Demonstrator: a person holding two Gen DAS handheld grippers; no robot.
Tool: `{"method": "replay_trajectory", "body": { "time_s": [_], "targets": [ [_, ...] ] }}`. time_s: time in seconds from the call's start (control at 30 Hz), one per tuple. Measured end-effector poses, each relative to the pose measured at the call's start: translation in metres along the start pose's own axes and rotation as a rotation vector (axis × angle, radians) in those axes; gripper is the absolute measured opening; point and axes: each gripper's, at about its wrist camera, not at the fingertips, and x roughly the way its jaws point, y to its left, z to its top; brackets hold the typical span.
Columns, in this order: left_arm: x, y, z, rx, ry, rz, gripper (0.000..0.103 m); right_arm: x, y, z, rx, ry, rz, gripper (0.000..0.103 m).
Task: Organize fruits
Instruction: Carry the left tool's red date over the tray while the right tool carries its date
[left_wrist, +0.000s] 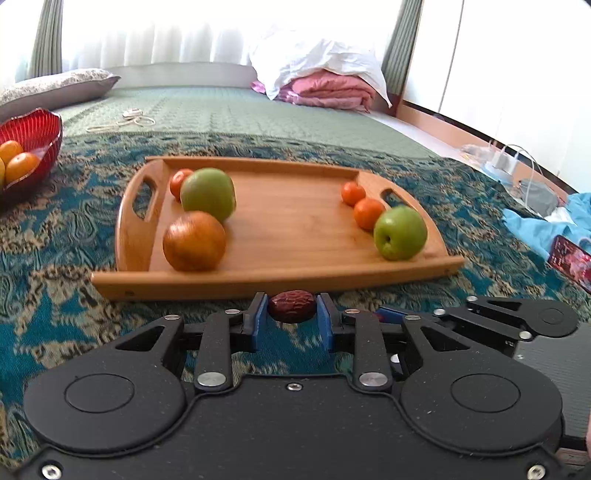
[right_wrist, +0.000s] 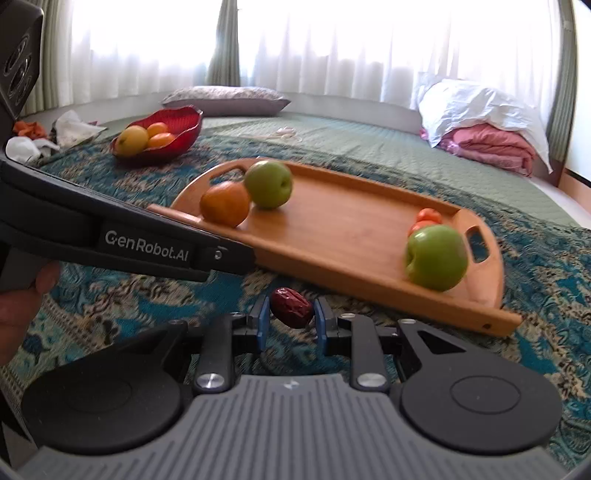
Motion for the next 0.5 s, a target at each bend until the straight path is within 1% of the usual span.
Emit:
{"method": "replay_trajectory", "body": {
  "time_s": [0.27,0.5],
  "targets": [
    [0.015,-0.001,0.028,0.003,-0.038,0.034,0.027,0.007,-0.021,0.023,0.065,-0.045,-0.089,0.030],
    [0.039,0.000,0.047,-0.009,-0.048,0.066,0.027,0.023,-0.032,0.041,0.059,-0.066,-0.144,0.030]
  ]
}}
